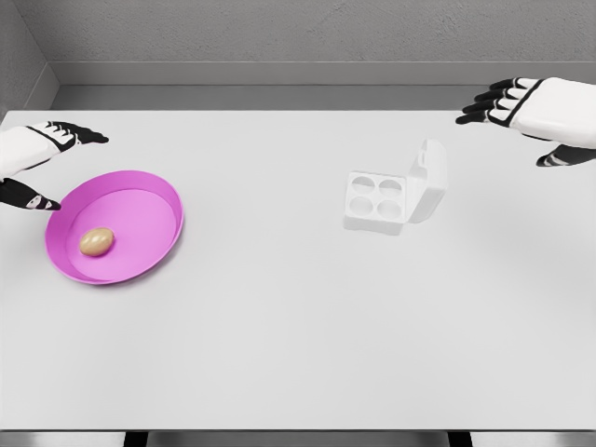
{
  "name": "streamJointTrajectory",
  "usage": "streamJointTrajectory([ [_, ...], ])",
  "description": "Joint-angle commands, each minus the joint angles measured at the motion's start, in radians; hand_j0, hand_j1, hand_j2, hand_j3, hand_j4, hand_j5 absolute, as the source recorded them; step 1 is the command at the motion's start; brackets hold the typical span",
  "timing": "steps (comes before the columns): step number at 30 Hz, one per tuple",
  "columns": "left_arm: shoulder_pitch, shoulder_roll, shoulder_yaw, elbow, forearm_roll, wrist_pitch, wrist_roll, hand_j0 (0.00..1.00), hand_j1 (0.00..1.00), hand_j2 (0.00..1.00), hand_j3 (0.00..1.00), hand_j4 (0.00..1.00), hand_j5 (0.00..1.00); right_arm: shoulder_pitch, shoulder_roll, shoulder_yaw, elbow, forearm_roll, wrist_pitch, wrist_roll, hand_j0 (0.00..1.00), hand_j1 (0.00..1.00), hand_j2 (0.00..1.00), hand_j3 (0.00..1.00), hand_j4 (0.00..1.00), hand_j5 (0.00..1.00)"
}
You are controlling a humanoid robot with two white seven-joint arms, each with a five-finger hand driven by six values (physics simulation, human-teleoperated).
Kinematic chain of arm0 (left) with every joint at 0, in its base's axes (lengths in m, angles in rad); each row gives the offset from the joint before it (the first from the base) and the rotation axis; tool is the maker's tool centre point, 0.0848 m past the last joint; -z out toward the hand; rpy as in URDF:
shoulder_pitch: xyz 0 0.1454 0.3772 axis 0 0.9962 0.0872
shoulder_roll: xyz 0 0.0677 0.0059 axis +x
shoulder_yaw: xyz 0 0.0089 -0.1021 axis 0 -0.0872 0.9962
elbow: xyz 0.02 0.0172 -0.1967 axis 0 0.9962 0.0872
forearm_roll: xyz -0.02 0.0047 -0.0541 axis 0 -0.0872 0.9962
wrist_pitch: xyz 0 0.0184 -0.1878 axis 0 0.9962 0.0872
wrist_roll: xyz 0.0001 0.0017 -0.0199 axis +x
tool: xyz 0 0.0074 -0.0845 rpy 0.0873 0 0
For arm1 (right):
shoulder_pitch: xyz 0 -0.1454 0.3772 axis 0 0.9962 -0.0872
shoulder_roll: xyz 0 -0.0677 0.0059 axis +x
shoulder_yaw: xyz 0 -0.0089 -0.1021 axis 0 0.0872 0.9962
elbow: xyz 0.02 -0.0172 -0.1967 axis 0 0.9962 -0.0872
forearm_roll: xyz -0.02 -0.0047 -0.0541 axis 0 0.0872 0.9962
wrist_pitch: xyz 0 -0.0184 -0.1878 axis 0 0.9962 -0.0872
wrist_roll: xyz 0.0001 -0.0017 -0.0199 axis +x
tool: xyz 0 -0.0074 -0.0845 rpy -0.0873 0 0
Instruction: Pack egg into the box and close the box lid
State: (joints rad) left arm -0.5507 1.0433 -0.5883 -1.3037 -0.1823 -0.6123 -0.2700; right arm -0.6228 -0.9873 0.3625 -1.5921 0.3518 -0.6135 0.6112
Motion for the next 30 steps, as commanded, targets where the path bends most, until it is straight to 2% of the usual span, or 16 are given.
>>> streamJointTrajectory([
  [1, 0.000, 0.001, 0.001, 0.000, 0.006, 0.001, 0.000, 1.00, 1.00, 1.00, 1.00, 1.00, 1.00, 0.000, 0.001, 0.003, -0.003, -0.005, 0.003, 0.000, 1.00, 1.00, 1.00, 1.00, 1.00, 1.00],
  [6, -0.003, 0.003, -0.021, 0.000, 0.011, 0.001, -0.021, 1.00, 1.00, 1.00, 1.00, 1.00, 1.00, 0.002, 0.009, 0.004, -0.003, -0.010, 0.003, 0.000, 1.00, 1.00, 1.00, 1.00, 1.00, 1.00],
  [7, -0.006, 0.011, -0.076, 0.004, 0.017, 0.001, -0.020, 1.00, 1.00, 1.00, 1.00, 1.00, 1.00, 0.002, 0.006, -0.004, 0.009, -0.008, 0.003, 0.000, 1.00, 1.00, 1.00, 1.00, 1.00, 1.00],
  [9, -0.031, 0.009, -0.191, 0.009, 0.015, 0.001, -0.020, 1.00, 1.00, 1.00, 1.00, 1.00, 1.00, 0.006, 0.002, -0.008, 0.081, -0.010, 0.003, 0.000, 1.00, 1.00, 1.00, 1.00, 1.00, 1.00],
  [12, -0.034, 0.009, -0.196, 0.004, 0.015, 0.001, -0.020, 1.00, 1.00, 1.00, 1.00, 1.00, 1.00, 0.014, 0.001, -0.076, 0.115, -0.005, 0.003, 0.000, 1.00, 1.00, 1.00, 1.00, 1.00, 1.00],
  [13, -0.040, 0.011, -0.196, 0.004, 0.015, 0.001, -0.020, 1.00, 1.00, 1.00, 1.00, 1.00, 1.00, 0.047, 0.001, -0.070, 0.115, 0.000, 0.003, 0.000, 1.00, 1.00, 1.00, 1.00, 1.00, 1.00],
  [17, -0.043, 0.011, -0.196, 0.011, 0.017, 0.001, -0.017, 1.00, 1.00, 1.00, 1.00, 1.00, 1.00, 0.107, 0.007, -0.056, 0.112, 0.007, 0.003, 0.000, 1.00, 1.00, 1.00, 1.00, 1.00, 1.00],
  [30, -0.034, 0.007, -0.202, 0.011, 0.014, 0.001, -0.017, 1.00, 1.00, 1.00, 1.00, 1.00, 1.00, 0.130, 0.015, 0.019, 0.133, 0.010, 0.003, 0.000, 1.00, 1.00, 1.00, 1.00, 1.00, 1.00],
])
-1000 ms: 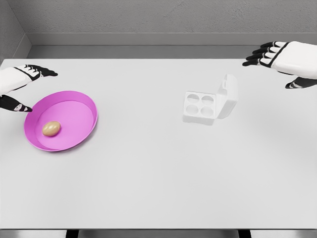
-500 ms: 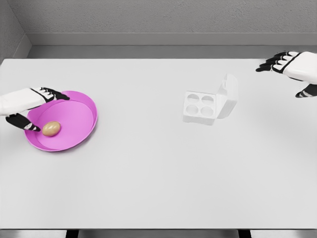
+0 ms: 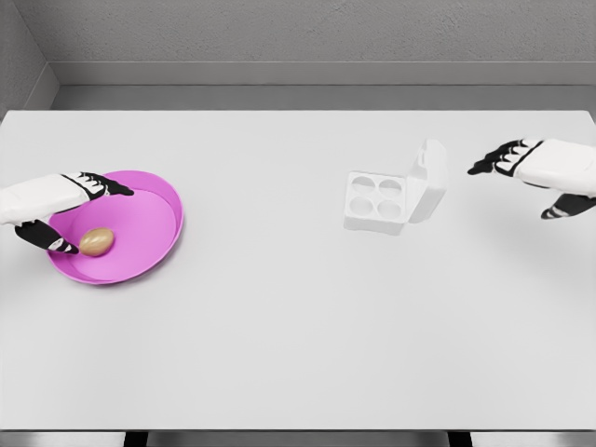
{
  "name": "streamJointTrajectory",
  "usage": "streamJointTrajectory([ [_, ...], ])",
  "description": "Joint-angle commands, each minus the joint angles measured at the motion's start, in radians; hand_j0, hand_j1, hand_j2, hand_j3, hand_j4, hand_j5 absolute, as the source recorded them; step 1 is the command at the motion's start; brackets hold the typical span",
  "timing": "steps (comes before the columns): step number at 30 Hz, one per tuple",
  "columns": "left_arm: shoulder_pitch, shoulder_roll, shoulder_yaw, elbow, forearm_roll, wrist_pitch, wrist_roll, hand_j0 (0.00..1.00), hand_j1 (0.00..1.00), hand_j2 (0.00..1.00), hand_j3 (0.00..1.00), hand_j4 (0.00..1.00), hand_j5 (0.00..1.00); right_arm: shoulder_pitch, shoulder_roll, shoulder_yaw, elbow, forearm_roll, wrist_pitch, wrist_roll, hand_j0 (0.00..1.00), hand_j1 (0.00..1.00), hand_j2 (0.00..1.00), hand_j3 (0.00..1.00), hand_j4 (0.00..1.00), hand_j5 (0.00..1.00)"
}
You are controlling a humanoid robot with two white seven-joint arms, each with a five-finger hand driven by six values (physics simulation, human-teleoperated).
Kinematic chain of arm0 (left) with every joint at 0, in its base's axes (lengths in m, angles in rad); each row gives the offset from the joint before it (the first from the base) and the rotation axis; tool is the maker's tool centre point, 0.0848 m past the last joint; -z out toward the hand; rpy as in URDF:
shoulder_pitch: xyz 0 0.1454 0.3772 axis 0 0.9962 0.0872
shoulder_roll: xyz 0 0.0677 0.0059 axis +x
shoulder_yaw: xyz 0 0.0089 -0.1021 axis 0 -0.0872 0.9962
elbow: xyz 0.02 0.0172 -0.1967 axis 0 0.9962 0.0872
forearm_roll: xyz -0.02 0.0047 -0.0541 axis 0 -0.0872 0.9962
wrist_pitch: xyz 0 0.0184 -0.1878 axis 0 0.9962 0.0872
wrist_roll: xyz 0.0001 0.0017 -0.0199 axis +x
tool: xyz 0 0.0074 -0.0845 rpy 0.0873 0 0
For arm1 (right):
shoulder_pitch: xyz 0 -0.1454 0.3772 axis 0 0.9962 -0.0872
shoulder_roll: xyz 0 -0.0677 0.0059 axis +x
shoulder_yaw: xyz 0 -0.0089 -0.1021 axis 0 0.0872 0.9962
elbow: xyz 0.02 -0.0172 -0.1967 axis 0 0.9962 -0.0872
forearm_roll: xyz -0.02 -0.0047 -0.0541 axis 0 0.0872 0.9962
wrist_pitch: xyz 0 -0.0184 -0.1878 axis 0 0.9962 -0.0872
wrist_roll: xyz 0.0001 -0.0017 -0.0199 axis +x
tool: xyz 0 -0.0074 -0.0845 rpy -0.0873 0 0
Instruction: Pack egg into the box and close the box lid
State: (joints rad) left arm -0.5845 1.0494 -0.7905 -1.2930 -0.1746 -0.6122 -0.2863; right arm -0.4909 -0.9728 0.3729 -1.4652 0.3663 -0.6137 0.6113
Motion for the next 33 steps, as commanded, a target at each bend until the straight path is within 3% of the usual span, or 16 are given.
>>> streamJointTrajectory([
  [1, 0.000, 0.003, -0.009, 0.000, 0.006, 0.001, -0.001, 1.00, 1.00, 1.00, 1.00, 1.00, 1.00, 0.000, 0.000, 0.009, 0.006, -0.004, 0.003, 0.000, 1.00, 1.00, 1.00, 1.00, 1.00, 1.00],
  [5, 0.000, 0.001, -0.030, 0.004, -0.014, 0.001, -0.005, 1.00, 1.00, 1.00, 1.00, 1.00, 1.00, -0.002, 0.008, 0.026, 0.009, -0.004, 0.003, 0.000, 1.00, 1.00, 1.00, 1.00, 1.00, 1.00],
  [10, 0.000, 0.000, -0.033, 0.004, -0.014, 0.001, -0.005, 1.00, 1.00, 1.00, 1.00, 1.00, 1.00, -0.002, 0.022, 0.026, 0.068, -0.003, 0.003, 0.000, 1.00, 1.00, 1.00, 1.00, 1.00, 1.00],
  [14, 0.000, 0.000, -0.033, 0.006, -0.014, 0.001, -0.005, 0.92, 0.92, 0.92, 0.92, 0.92, 0.92, -0.006, 0.037, 0.023, 0.095, 0.017, 0.003, 0.000, 1.00, 1.00, 1.00, 1.00, 1.00, 1.00],
  [33, 0.009, -0.002, -0.035, 0.007, -0.022, 0.001, -0.005, 0.89, 0.89, 0.89, 0.89, 0.89, 0.89, -0.009, 0.049, 0.024, 0.095, 0.037, 0.003, 0.000, 1.00, 1.00, 1.00, 1.00, 1.00, 1.00],
])
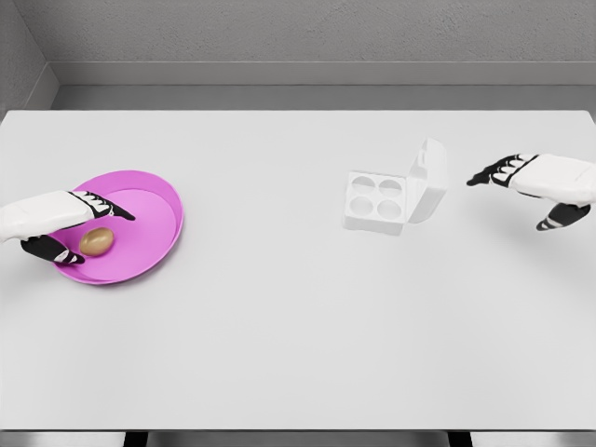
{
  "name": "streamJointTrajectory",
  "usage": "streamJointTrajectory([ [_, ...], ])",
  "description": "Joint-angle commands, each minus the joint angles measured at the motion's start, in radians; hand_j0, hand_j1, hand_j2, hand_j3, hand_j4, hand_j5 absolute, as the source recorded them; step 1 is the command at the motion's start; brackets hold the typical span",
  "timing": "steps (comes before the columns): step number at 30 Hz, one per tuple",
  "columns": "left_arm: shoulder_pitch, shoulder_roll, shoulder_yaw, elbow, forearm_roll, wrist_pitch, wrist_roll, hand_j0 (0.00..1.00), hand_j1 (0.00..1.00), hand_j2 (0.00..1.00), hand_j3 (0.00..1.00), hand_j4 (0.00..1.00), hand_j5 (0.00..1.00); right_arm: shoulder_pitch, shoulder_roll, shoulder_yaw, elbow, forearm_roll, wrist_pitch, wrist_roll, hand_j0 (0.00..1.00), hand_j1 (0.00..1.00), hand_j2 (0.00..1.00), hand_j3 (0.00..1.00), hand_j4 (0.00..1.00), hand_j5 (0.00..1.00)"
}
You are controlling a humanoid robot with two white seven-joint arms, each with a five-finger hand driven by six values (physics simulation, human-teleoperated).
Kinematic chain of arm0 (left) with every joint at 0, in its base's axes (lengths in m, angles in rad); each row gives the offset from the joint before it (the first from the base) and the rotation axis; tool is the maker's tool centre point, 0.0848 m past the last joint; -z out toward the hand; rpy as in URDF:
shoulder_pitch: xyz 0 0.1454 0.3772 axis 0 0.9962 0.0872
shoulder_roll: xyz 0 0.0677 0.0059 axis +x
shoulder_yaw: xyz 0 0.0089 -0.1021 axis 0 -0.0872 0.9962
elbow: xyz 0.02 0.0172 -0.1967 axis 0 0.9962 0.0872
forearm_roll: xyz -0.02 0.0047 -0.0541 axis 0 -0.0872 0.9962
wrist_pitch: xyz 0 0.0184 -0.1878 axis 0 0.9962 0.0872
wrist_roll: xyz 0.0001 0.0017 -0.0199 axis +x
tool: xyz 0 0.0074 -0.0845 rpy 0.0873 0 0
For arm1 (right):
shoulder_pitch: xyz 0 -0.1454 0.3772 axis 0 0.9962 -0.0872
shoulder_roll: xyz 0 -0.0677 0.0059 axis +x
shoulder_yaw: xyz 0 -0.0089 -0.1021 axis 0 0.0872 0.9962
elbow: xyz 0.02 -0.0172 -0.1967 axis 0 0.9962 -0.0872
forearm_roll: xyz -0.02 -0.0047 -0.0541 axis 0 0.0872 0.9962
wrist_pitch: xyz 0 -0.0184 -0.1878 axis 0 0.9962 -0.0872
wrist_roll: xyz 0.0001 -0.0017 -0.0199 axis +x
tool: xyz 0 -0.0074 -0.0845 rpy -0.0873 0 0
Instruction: Pack egg into the box and close the box lid
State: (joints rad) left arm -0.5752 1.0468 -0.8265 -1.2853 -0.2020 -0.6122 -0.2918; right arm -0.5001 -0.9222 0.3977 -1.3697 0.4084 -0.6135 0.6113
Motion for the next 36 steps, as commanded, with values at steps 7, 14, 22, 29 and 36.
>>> streamJointTrajectory([
  [7, 0.000, 0.001, -0.016, -0.003, 0.004, 0.001, 0.000, 0.75, 0.75, 0.75, 0.75, 0.75, 0.75, 0.000, -0.001, -0.003, 0.000, -0.007, 0.003, 0.000, 1.00, 1.00, 1.00, 1.00, 1.00, 1.00],
  [14, 0.000, -0.002, -0.026, -0.002, -0.007, 0.001, -0.001, 0.75, 0.75, 0.75, 0.75, 0.75, 0.75, 0.000, -0.004, -0.007, 0.000, -0.007, 0.003, 0.000, 1.00, 1.00, 1.00, 1.00, 1.00, 1.00],
  [22, 0.000, 0.001, -0.026, 0.031, -0.019, 0.001, 0.000, 0.76, 0.76, 0.76, 0.76, 0.76, 0.76, -0.002, -0.004, -0.008, 0.000, -0.007, 0.003, 0.000, 1.00, 1.00, 1.00, 1.00, 1.00, 1.00],
  [29, -0.002, -0.001, -0.028, 0.031, -0.020, 0.001, 0.000, 0.76, 0.76, 0.76, 0.76, 0.76, 0.76, -0.002, -0.004, -0.008, 0.000, -0.008, 0.003, 0.000, 1.00, 1.00, 1.00, 1.00, 1.00, 1.00],
  [36, -0.002, -0.004, -0.028, 0.031, -0.022, 0.001, -0.001, 0.73, 0.73, 0.73, 0.73, 0.73, 0.73, -0.002, -0.004, -0.008, 0.000, -0.008, 0.003, 0.000, 1.00, 1.00, 1.00, 1.00, 1.00, 1.00],
])
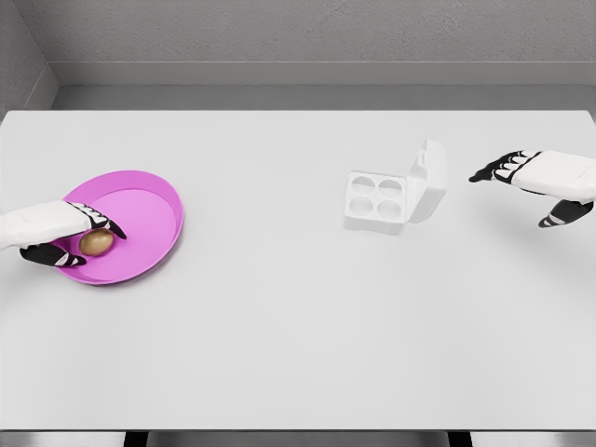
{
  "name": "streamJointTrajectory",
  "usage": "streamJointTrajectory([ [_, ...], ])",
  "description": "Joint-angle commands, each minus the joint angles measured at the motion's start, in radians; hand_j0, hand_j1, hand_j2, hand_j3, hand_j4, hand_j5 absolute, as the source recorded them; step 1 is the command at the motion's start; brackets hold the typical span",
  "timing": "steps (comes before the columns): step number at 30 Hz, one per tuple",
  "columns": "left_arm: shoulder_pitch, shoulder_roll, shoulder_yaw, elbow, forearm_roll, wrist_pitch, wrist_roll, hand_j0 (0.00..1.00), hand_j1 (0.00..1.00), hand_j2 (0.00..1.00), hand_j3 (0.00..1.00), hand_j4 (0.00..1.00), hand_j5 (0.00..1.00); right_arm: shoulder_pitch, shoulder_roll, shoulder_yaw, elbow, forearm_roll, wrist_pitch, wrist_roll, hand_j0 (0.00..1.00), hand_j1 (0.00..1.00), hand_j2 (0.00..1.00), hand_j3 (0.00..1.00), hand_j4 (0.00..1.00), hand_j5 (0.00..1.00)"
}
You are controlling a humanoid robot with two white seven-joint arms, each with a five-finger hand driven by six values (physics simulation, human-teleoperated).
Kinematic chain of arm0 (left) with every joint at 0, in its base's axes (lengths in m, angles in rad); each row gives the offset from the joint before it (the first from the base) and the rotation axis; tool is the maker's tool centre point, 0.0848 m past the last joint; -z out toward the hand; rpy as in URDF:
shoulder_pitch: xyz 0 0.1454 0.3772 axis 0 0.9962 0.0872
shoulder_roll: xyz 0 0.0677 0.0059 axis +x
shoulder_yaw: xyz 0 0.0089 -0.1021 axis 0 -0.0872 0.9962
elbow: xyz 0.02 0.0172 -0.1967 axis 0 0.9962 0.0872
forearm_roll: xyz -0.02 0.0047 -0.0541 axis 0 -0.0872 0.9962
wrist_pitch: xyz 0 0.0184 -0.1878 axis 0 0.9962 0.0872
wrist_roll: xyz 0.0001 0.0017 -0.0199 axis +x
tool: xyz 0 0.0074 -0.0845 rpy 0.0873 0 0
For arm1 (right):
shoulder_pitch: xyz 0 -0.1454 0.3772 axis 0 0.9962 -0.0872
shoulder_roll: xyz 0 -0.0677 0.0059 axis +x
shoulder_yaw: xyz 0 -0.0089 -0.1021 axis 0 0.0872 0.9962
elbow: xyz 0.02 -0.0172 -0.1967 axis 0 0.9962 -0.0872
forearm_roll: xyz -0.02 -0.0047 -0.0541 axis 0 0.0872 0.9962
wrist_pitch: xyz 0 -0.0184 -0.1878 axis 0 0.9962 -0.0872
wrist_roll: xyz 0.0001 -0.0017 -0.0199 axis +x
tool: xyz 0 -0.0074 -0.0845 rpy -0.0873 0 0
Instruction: Pack egg into the box and close the box lid
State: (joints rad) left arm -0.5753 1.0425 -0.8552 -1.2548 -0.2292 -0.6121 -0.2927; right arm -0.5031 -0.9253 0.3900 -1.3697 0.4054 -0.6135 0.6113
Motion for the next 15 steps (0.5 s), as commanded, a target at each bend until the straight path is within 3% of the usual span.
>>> streamJointTrajectory([
  [1, -0.002, -0.001, 0.001, 0.000, 0.005, 0.001, 0.000, 0.72, 0.72, 0.72, 0.72, 0.72, 0.72, 0.000, -0.001, 0.000, 0.000, -0.007, 0.003, 0.000, 1.00, 1.00, 1.00, 1.00, 1.00, 1.00],
  [15, -0.002, 0.001, 0.001, -0.002, -0.002, 0.001, 0.000, 0.51, 0.51, 0.51, 0.51, 0.51, 0.51, -0.002, -0.003, -0.002, -0.002, -0.008, 0.003, 0.000, 1.00, 1.00, 1.00, 1.00, 1.00, 1.00],
])
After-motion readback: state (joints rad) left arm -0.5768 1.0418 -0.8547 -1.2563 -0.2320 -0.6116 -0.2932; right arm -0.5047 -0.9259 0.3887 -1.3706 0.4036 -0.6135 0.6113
